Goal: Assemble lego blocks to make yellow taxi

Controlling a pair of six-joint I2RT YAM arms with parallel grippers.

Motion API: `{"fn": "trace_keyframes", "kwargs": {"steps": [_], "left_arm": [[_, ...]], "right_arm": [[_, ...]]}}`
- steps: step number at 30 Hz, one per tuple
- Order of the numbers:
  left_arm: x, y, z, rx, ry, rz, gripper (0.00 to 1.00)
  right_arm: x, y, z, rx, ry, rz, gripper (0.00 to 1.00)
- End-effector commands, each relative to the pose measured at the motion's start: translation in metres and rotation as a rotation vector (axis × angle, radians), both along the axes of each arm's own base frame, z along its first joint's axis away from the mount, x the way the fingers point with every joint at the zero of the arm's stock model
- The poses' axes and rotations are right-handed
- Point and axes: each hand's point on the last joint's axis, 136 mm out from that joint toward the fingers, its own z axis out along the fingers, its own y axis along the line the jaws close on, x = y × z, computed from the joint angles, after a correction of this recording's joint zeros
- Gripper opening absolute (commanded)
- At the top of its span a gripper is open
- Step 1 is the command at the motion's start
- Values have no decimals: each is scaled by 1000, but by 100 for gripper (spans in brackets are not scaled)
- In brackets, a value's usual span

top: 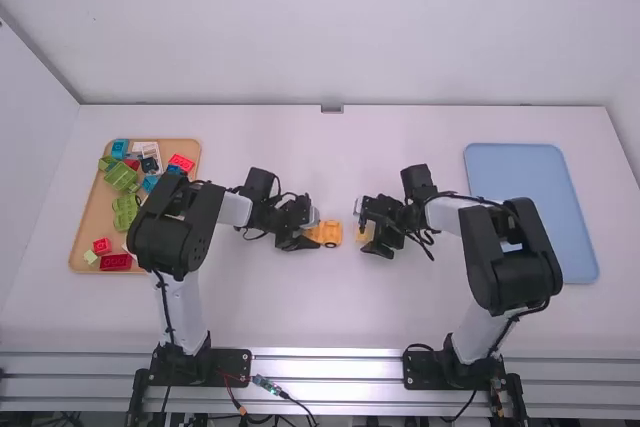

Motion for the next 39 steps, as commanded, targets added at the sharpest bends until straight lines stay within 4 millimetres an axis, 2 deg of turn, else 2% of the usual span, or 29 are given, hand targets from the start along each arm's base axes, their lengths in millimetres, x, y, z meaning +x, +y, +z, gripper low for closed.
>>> {"fn": "trace_keyframes", "kwargs": {"steps": [1,4,9,12,14,19,27,32,39], "left_arm": [[-2,9,-15,104,23,73,47],[0,13,-23,153,-6,117,47],[-10,12,-26,133,2,106,47],[-14,15,-30,146,18,111,39],[-15,16,-30,147,19,110,38],[-15,14,-28,161,44,88,38],[-21,11,-15,155,64,-22,33],[-19,10,-15,150,51,-20,32],[-27,10,-26,129,-25,-13,28]], "right_arm": [[11,8,1,-41,-14,19,99],[13,11,1,-66,-24,30,95],[7,11,-3,-63,-37,70,92],[5,4,-4,-45,-18,52,91],[5,2,-4,-39,-17,53,91],[6,-4,-3,-27,-7,36,87],[-4,3,-11,-27,-28,70,72],[-5,-1,-14,-26,-27,57,72],[-5,-1,-15,-20,-27,52,72]]}}
